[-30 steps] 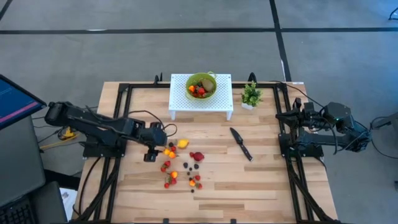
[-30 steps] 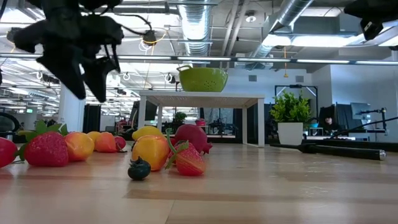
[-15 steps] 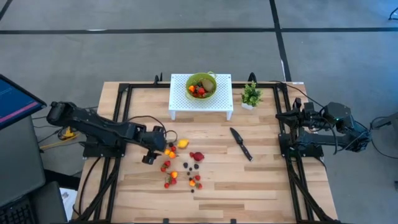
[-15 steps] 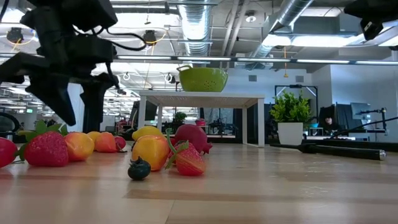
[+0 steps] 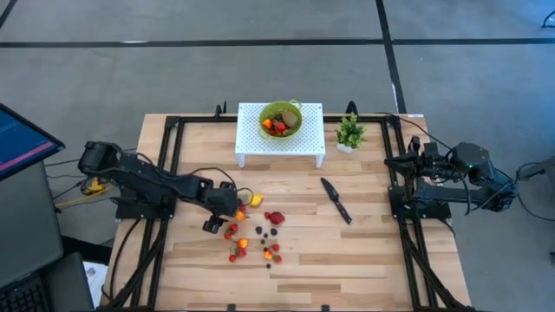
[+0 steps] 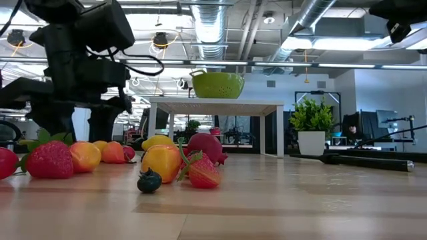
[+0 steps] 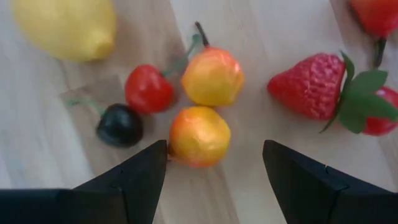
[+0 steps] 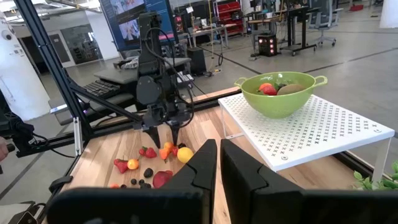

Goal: Pick & Place Fruit
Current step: Put the yellow peach into the green strainer bowl

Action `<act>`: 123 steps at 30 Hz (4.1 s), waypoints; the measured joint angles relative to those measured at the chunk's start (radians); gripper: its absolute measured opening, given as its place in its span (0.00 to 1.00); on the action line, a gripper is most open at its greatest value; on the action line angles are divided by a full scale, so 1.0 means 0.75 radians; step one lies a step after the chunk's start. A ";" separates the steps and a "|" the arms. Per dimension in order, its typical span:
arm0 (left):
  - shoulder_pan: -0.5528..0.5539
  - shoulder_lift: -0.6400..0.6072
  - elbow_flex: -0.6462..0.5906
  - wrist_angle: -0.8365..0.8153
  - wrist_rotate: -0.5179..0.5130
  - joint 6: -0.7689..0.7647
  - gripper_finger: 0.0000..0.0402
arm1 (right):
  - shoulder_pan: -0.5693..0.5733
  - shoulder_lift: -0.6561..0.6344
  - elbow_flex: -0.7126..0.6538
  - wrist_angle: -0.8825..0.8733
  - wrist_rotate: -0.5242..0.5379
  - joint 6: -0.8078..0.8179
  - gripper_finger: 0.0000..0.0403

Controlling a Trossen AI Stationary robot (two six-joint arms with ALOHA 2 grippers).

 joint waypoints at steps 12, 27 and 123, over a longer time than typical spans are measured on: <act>-0.007 0.042 0.001 0.079 0.004 0.000 0.58 | 0.000 0.000 0.000 0.000 0.000 0.000 0.04; -0.006 0.042 0.001 0.091 -0.006 -0.001 0.36 | 0.000 0.000 0.000 0.000 0.000 0.000 0.04; 0.780 0.191 0.271 1.532 -0.184 -0.013 0.40 | 0.000 0.000 0.001 0.000 0.000 0.000 0.04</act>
